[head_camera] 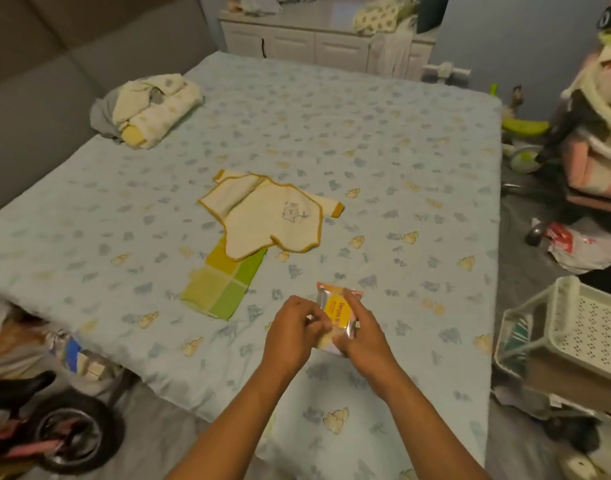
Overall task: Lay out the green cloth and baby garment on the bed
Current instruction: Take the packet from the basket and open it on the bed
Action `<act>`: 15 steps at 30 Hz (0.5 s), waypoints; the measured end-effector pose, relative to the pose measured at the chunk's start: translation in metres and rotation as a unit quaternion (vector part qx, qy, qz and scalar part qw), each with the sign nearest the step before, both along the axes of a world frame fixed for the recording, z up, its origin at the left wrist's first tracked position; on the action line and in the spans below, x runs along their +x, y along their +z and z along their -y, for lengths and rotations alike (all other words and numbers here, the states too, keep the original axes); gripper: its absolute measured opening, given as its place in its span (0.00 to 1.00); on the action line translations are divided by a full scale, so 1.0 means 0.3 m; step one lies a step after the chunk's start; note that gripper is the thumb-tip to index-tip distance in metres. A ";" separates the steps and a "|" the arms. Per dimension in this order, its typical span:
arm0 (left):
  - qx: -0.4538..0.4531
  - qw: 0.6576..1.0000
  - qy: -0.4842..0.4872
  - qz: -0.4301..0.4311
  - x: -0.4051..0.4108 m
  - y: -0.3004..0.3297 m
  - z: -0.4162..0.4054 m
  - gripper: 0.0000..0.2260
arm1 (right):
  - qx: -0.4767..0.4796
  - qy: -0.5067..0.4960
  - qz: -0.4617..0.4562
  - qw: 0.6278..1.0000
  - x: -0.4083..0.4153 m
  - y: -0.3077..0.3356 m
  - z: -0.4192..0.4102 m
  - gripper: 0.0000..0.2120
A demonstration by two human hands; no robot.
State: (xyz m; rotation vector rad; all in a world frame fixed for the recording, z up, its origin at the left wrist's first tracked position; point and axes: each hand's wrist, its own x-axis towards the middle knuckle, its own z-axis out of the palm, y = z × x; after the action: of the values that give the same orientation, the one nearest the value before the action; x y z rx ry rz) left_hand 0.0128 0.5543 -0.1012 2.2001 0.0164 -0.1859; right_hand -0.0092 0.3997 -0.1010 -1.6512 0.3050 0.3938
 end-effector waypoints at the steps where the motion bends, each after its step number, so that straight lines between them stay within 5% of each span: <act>1: -0.002 1.000 -0.002 -0.008 0.021 -0.016 -0.019 0.03 | -0.001 -0.002 -0.003 1.000 0.015 -0.021 -0.021 0.39; 15: -0.011 0.999 -0.020 -0.037 0.418 -0.447 -0.227 0.05 | -0.066 -0.024 -0.031 0.997 0.390 -0.484 -0.283 0.39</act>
State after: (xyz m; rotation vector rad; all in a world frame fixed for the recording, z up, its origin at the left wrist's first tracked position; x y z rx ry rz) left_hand 0.1382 0.6224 -0.2354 2.1724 0.0123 -0.2894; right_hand 0.1078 0.4845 -0.2462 -1.7589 0.4234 0.3956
